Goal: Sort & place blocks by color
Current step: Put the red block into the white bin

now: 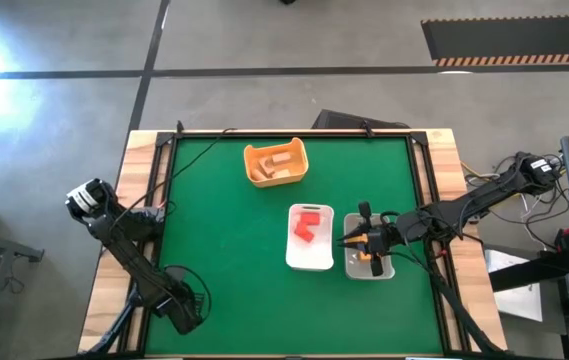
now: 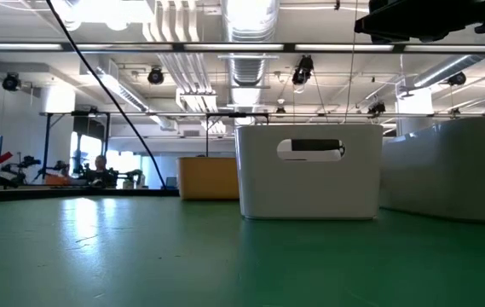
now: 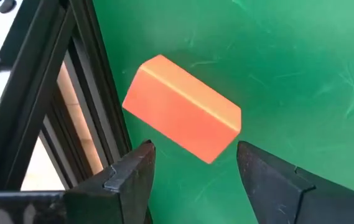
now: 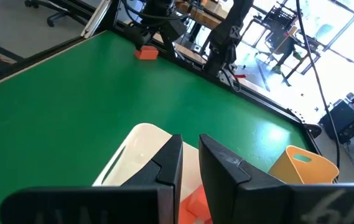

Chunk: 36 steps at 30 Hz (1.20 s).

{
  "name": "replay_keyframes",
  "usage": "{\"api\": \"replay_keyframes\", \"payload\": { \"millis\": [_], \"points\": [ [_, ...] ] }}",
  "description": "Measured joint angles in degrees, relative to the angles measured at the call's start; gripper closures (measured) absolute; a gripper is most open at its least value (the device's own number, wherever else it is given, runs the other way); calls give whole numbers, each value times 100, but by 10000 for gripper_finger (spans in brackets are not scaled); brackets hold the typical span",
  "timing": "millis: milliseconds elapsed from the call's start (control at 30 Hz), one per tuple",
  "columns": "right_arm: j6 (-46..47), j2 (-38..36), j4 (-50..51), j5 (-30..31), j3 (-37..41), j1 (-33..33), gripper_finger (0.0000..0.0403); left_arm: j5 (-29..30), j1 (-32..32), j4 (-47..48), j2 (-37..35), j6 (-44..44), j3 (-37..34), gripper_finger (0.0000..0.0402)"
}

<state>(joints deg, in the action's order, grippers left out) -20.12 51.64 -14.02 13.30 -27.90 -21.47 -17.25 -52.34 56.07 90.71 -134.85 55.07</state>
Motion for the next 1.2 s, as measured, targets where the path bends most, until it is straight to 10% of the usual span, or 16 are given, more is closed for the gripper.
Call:
{"api": "replay_keyframes", "payload": {
  "millis": [467, 833, 1200],
  "points": [
    [-195, 0, -257, 4, -11, 0, 360, 38, -12, 41, -15, 24, -468, 193],
    [-133, -2, -254, 3, -9, 2, 360, 1329, 108, 389, -58, 845, -62, 193],
    [-75, -2, -239, -15, 0, 0, 360, 1347, 134, 175, -76, 5678, 131, 193]
  ]
}}
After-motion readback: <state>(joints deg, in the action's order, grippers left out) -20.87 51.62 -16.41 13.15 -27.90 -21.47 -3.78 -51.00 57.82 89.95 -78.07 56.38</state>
